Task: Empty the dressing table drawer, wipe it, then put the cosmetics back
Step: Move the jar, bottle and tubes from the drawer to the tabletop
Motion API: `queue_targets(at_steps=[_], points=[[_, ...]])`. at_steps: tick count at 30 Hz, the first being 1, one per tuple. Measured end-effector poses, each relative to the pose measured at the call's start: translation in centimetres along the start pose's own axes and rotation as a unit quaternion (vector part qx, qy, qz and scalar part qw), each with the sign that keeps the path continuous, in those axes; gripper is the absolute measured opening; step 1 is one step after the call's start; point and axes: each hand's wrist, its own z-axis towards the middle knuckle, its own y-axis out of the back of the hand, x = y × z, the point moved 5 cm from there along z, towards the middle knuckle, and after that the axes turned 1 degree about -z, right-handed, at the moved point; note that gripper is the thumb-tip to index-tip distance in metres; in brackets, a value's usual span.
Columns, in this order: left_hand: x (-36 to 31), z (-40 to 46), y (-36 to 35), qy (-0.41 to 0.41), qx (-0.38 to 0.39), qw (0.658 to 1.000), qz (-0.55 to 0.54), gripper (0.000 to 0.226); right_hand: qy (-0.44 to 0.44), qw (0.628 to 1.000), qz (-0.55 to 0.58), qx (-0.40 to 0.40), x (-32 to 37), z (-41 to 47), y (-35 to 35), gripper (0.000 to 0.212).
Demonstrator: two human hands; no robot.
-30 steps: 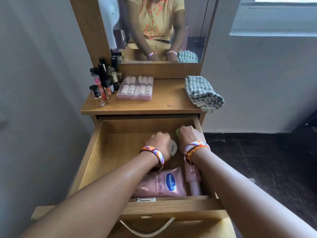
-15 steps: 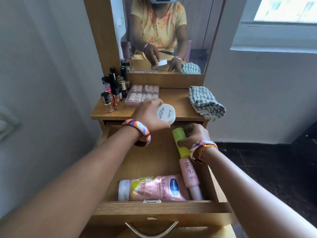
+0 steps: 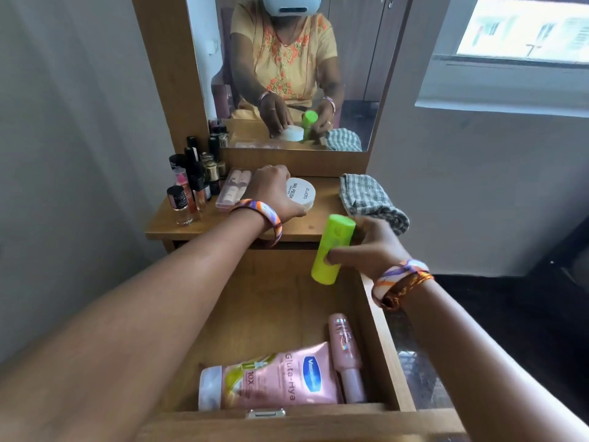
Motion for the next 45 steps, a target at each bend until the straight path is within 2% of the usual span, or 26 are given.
queue_targets(at_steps=[2, 3, 7, 12, 18, 24, 32, 37, 42, 45], points=[[-0.1, 1.0, -0.4, 0.007, 0.005, 1.0, 0.007, 0.062, 0.01, 0.998, 0.061, -0.032, 1.7, 0.6, 1.2, 0.038], [-0.3, 1.5, -0.6, 0.01, 0.008, 1.0, 0.009, 0.062, 0.02, 0.997, 0.054, -0.057, 2.5, 1.1, 1.8, 0.042], [-0.7, 3.4, -1.6, 0.013, 0.017, 1.0, 0.012, 0.054, 0.067, 0.977, -0.143, -0.145, 5.5, 3.6, 3.2, 0.062], [-0.5, 5.5, -2.9, 0.016, 0.005, 0.999, 0.038, 0.047, 0.091, 0.954, -0.262, -0.117, 6.9, 7.9, 2.1, 0.063], [-0.2, 7.5, -3.8, 0.002, -0.021, 0.998, 0.054, 0.04, 0.08, 0.934, -0.329, -0.117, 7.2, 11.6, 1.7, 0.06], [0.1, 8.7, -4.6, 0.01, -0.019, 0.999, 0.041, 0.043, 0.086, 0.928, -0.341, -0.122, 7.5, 13.8, 1.6, 0.063], [-0.5, 7.8, -4.0, 0.008, 0.0, 0.998, 0.063, 0.058, 0.111, 0.936, -0.3, -0.15, 7.4, 14.1, 1.1, 0.066], [-1.6, 6.8, -1.8, -0.023, -0.036, 0.995, 0.089, 0.045, 0.097, 0.942, -0.279, -0.157, 7.2, 14.0, 1.4, 0.078], [-2.5, 4.4, -0.4, -0.059, -0.07, 0.993, 0.074, 0.033, 0.118, 0.937, -0.279, -0.174, 8.1, 12.0, 2.3, 0.066], [-3.1, 1.6, -0.4, -0.082, -0.078, 0.993, 0.029, 0.027, 0.138, 0.935, -0.279, -0.169, 8.3, 9.7, 2.5, 0.038]])
